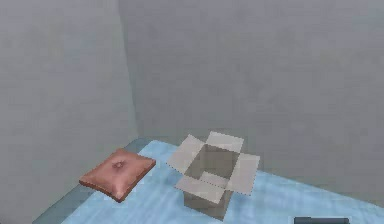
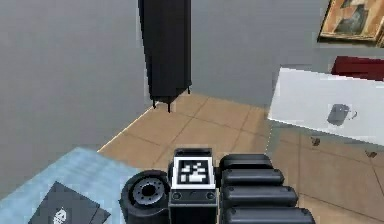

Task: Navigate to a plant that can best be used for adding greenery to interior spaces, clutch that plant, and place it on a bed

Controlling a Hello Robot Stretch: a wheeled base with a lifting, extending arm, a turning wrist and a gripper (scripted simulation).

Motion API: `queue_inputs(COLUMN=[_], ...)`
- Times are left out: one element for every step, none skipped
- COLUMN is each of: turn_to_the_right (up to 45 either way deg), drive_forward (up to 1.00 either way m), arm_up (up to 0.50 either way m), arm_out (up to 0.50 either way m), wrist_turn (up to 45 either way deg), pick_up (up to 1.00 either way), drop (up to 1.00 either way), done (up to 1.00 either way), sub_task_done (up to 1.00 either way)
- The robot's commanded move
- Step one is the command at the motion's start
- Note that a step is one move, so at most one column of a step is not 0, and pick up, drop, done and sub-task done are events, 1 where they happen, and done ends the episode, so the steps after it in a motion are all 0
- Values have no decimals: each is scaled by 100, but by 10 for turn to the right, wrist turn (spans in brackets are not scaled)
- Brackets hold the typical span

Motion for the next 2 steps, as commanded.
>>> queue_inputs(turn_to_the_right=[-90, 450], drive_forward=[0, 0], arm_up=[0, 0], arm_out=[0, 0], wrist_turn=[0, 0], pick_up=[0, 0], drop=[0, 0], done=[0, 0], sub_task_done=[0, 0])
